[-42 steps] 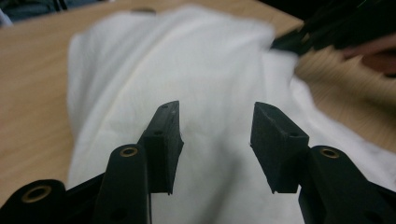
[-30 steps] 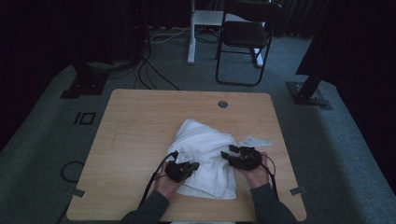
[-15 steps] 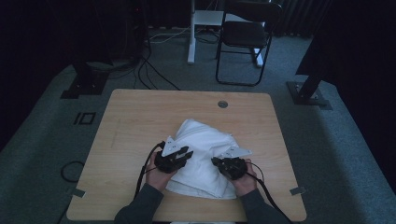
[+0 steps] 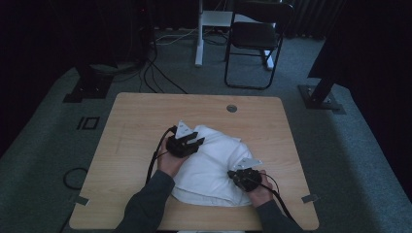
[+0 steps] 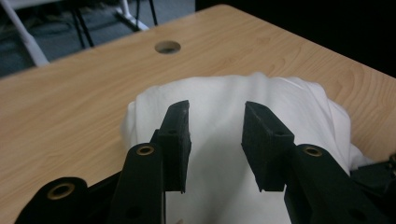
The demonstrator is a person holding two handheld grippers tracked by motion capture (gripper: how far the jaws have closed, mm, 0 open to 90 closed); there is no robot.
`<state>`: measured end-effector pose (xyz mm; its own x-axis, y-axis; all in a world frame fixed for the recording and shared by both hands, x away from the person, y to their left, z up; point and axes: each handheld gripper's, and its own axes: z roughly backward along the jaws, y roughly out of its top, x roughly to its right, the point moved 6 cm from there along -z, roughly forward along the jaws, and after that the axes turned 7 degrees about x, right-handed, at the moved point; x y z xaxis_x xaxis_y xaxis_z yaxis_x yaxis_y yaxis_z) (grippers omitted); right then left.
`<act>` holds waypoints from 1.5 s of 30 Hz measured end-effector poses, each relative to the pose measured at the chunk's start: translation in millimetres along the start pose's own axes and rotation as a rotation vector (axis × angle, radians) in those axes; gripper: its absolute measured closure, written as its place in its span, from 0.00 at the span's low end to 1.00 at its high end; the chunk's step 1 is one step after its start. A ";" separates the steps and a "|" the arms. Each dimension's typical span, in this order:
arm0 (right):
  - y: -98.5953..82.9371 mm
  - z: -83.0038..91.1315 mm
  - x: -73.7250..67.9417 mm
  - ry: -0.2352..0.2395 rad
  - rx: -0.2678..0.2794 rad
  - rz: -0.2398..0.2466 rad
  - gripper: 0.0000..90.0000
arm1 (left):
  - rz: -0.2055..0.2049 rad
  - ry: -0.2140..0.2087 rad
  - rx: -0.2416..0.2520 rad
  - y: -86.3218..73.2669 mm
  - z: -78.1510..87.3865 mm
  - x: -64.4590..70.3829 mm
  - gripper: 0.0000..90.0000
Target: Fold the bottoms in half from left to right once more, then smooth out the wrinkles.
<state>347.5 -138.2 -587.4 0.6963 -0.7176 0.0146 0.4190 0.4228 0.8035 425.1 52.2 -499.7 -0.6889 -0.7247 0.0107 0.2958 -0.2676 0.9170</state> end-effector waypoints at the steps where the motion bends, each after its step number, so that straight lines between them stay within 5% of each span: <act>1: -0.7 -1.2 1.9 -0.003 -0.007 -0.002 0.99 | 0.008 -0.010 -0.013 -1.5 -5.1 -0.8 0.69; 4: -1.2 -4.7 8.1 -0.015 -0.015 -0.010 1.00 | 0.016 -0.040 -0.066 -13.9 -21.9 -1.0 0.69; 9: 1.0 -14.6 19.5 -0.018 -0.020 -0.034 1.00 | -0.010 0.004 -0.098 -27.5 -32.9 -9.5 0.70; 18: 27.1 -46.5 25.2 -0.038 -0.015 -0.032 1.00 | -0.001 0.095 -0.114 -25.4 -38.4 -52.2 0.68; 23: 38.3 -57.5 25.9 -0.029 -0.002 -0.039 1.00 | 0.043 0.112 -0.105 -23.6 -37.6 -69.8 0.65; 30: 48.6 -30.3 34.7 -0.024 0.073 -0.074 0.98 | 0.064 0.083 -0.062 -18.0 -28.1 -70.9 0.61; 31: 48.7 -16.6 37.8 -0.045 0.087 -0.082 0.94 | 0.091 0.079 -0.021 -11.1 -18.1 -75.7 0.61; 35: 47.0 -1.4 29.9 -0.018 0.114 -0.053 0.85 | 0.097 0.083 -0.020 -7.8 -14.1 -80.3 0.62; 37: 45.9 5.2 10.3 0.080 0.152 -0.054 0.64 | 0.096 0.087 -0.030 -8.2 -15.2 -81.3 0.63; 40: 42.0 4.1 -13.1 0.136 0.152 -0.029 0.44 | 0.093 0.073 -0.059 -13.5 -20.3 -78.6 0.64; 43: 35.2 0.8 -27.1 0.137 0.123 0.032 0.37 | 0.096 0.069 -0.069 -15.6 -23.8 -76.3 0.65; 45: 29.2 -4.6 -31.6 0.114 0.080 0.087 0.45 | 0.095 0.068 -0.079 -17.5 -26.3 -76.0 0.66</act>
<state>340.5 -100.7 -567.1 0.7914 -0.6108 0.0223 0.3096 0.4321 0.8470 489.7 95.3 -527.1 -0.6097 -0.7899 0.0663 0.4105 -0.2430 0.8789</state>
